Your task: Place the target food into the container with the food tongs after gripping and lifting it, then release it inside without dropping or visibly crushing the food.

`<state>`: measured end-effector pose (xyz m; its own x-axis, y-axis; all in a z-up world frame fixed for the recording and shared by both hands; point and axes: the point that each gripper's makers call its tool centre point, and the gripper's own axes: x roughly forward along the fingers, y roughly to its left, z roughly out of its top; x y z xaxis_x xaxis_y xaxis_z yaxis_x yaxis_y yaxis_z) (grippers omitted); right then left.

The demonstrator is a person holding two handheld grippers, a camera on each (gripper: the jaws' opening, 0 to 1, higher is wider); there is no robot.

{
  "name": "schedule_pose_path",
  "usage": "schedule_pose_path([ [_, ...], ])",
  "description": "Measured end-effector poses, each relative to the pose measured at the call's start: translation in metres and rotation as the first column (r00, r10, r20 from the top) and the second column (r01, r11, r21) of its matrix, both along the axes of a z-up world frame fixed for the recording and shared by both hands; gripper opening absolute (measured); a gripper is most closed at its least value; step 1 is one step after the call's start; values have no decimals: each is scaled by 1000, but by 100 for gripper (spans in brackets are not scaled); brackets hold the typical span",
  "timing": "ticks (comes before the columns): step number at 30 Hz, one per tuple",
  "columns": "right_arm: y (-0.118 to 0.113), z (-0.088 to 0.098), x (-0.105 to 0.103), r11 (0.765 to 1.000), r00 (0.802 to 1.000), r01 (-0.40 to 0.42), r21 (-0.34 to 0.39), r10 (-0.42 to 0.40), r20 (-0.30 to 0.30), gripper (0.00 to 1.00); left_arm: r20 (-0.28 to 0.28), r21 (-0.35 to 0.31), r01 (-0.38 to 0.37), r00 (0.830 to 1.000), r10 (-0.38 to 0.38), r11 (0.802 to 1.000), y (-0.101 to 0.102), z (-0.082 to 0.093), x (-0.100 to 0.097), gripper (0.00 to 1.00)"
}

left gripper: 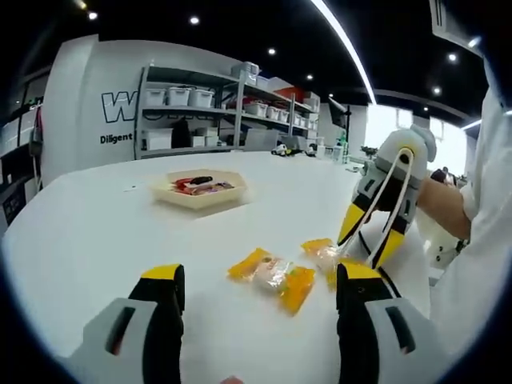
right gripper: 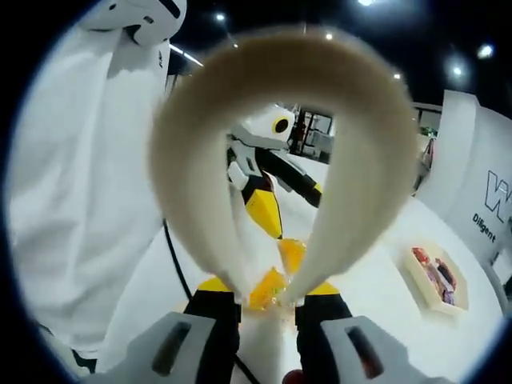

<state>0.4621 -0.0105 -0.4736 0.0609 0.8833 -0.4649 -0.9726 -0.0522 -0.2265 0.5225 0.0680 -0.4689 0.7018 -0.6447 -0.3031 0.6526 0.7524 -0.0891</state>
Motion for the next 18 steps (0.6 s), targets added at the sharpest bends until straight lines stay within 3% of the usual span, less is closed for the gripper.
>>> schedule_pose_path([
  [18,4,9,18,999,999,-36,-4,37,8,20,6,0,-4,1000,4,1000,4,2,-1,77],
])
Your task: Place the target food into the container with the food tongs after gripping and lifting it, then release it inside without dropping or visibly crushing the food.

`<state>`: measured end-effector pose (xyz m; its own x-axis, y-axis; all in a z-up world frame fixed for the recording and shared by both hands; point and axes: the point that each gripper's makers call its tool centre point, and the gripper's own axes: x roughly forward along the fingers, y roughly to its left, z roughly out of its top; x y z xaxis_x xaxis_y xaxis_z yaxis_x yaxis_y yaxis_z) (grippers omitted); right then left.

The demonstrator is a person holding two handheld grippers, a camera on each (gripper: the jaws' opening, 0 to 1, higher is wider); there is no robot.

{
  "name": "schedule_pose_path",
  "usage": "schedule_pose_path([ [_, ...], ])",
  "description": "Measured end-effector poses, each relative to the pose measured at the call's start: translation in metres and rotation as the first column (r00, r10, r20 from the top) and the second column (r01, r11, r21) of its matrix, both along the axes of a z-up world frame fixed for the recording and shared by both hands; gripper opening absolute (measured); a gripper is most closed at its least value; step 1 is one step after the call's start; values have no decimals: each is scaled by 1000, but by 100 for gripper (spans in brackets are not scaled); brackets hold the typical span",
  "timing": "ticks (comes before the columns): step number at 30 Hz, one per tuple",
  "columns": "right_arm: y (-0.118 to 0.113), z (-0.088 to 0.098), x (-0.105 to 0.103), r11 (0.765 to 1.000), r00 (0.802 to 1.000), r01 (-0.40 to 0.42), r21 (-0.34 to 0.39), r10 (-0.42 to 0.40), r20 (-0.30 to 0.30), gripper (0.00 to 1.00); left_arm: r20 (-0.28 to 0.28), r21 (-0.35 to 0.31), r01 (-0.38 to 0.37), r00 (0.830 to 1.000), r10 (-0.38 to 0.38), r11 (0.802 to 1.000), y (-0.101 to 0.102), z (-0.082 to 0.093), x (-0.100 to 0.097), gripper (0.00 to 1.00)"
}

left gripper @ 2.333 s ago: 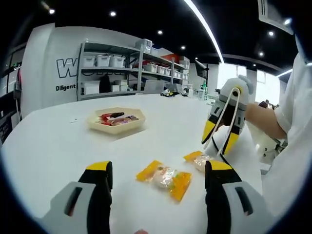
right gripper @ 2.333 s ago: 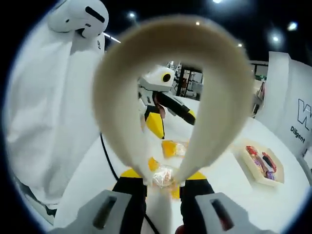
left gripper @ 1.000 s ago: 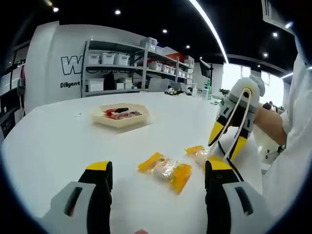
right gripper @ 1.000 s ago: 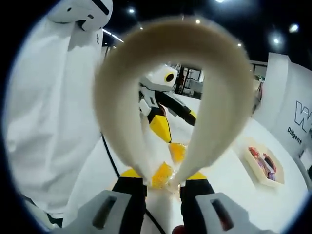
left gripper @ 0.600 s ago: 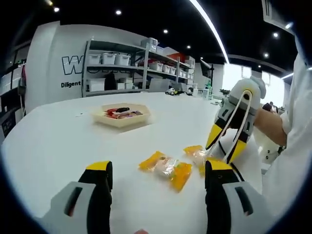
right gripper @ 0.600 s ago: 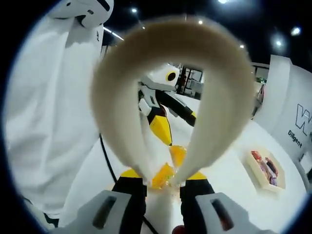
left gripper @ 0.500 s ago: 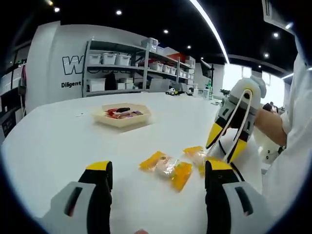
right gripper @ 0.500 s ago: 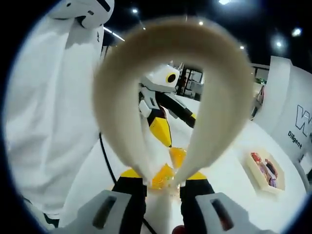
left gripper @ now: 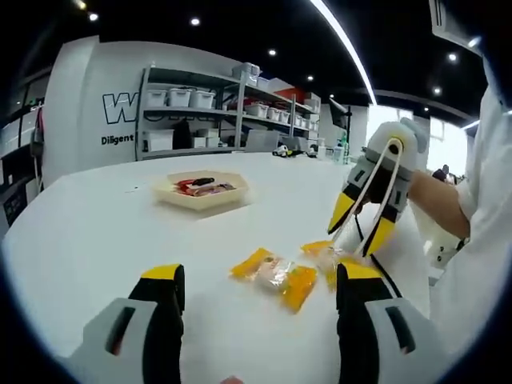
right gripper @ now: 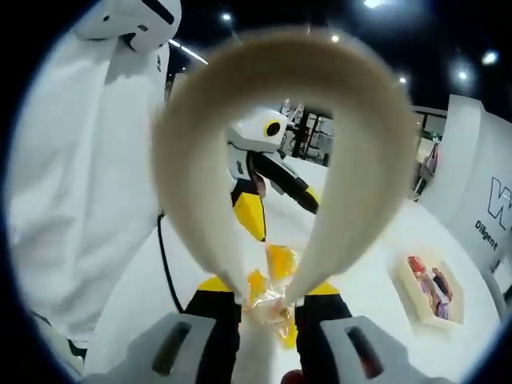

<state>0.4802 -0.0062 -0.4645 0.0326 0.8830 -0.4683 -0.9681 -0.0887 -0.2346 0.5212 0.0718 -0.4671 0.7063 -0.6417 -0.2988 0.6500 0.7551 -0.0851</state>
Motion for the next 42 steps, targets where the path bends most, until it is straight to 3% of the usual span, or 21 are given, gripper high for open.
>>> schedule_pose_path([
  [10,1,-5,7,1000,1000,2,-7,-2,-6,20,-2,0,-1,1000,1,1000,2,-1,1,77],
  [26,-22,-5,19,992,992,124,0,-124,10,20,-4,-2,13,1000,-13,1000,-4,-2,1,77],
  [34,-28,-2,11,993,993,116,-16,-115,11,20,-4,-4,13,1000,-13,1000,-5,-2,0,77],
  [42,-19,-9,3,995,995,95,-40,-94,22,21,-2,-4,12,1000,-12,1000,-5,-1,-1,77],
])
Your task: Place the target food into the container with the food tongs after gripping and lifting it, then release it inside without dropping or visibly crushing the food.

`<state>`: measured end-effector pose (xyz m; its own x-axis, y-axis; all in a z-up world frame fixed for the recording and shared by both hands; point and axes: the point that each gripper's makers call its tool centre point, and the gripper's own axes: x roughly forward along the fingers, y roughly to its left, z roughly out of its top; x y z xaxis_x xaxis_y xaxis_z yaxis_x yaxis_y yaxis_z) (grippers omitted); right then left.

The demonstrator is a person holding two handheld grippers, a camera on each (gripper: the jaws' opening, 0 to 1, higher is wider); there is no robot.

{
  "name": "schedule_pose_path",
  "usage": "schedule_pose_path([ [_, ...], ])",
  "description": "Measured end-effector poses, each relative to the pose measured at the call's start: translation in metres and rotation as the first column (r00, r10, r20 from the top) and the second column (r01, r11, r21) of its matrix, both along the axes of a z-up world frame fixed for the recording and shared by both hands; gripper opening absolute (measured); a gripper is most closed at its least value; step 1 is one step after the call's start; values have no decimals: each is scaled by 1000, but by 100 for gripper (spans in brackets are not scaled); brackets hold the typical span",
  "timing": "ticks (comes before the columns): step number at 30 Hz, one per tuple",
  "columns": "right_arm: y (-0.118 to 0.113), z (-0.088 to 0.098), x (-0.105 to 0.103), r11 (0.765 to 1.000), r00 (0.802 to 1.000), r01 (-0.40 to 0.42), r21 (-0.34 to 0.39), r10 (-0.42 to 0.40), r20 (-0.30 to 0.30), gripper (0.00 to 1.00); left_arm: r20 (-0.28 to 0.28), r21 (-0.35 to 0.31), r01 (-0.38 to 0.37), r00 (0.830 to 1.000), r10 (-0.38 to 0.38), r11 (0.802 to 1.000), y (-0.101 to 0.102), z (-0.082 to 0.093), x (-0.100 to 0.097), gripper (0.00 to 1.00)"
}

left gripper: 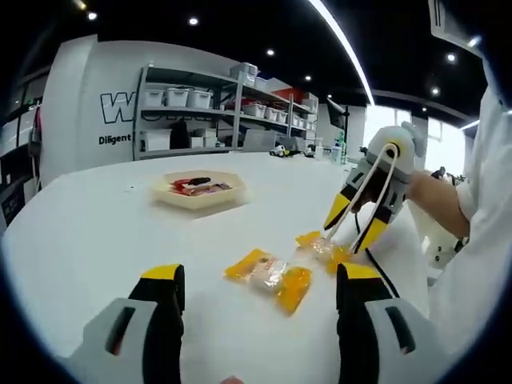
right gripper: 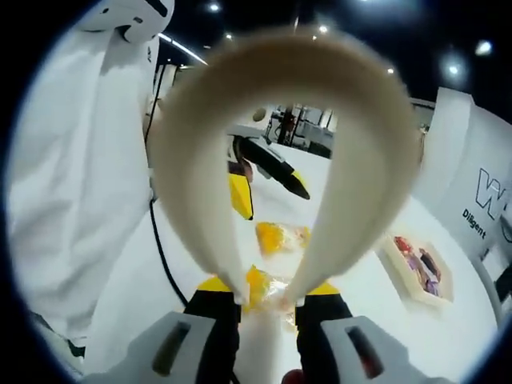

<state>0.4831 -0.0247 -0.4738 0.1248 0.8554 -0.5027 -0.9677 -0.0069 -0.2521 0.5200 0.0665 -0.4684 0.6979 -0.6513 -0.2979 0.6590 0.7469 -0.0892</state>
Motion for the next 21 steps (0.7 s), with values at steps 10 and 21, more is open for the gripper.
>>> schedule_pose_path([
  [10,15,1,-8,999,999,-43,6,43,7,21,1,-2,-4,1000,4,1000,2,0,-2,77],
  [21,-3,-5,-10,998,999,-51,-42,51,-2,20,0,-7,-3,1000,3,1000,2,0,-3,76],
])
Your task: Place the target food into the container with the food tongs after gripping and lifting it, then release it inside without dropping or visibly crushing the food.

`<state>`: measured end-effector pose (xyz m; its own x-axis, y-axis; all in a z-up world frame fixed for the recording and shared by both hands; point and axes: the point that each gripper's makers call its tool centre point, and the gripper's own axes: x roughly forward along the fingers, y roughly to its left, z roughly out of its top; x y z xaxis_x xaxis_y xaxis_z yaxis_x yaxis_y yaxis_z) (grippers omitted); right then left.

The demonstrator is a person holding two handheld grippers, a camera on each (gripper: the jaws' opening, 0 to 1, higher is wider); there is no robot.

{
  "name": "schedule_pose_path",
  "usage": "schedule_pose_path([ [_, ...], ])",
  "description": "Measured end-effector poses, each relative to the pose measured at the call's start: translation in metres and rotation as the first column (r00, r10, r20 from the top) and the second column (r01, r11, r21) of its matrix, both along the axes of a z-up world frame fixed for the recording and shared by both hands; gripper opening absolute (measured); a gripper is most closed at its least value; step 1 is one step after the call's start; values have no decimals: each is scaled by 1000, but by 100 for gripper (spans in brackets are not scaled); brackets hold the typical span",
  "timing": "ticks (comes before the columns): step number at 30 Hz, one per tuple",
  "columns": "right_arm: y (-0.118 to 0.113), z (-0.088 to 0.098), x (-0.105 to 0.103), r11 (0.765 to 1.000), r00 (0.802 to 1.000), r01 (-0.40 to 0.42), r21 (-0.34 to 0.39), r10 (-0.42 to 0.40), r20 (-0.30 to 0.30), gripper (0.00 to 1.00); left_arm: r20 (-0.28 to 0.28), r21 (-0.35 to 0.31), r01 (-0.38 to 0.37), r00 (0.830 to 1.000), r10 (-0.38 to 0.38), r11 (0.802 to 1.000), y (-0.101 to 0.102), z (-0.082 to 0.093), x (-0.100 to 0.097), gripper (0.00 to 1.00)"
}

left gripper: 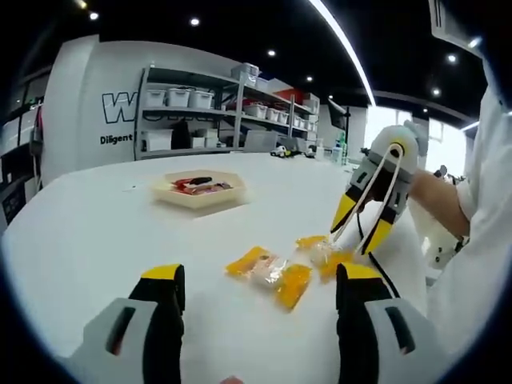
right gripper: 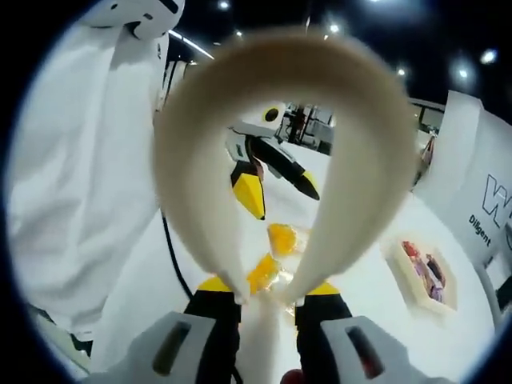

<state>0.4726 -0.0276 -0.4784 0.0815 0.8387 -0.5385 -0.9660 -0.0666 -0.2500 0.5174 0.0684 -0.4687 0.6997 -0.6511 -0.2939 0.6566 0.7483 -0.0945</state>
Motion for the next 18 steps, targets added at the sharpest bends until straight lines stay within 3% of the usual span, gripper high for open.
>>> schedule_pose_path([
  [10,16,-3,-10,999,999,-39,-6,39,20,20,-2,4,-4,1000,4,1000,1,0,0,76],
  [18,9,3,7,1000,999,-7,8,6,34,20,1,4,-4,1000,4,1000,2,1,0,76],
])
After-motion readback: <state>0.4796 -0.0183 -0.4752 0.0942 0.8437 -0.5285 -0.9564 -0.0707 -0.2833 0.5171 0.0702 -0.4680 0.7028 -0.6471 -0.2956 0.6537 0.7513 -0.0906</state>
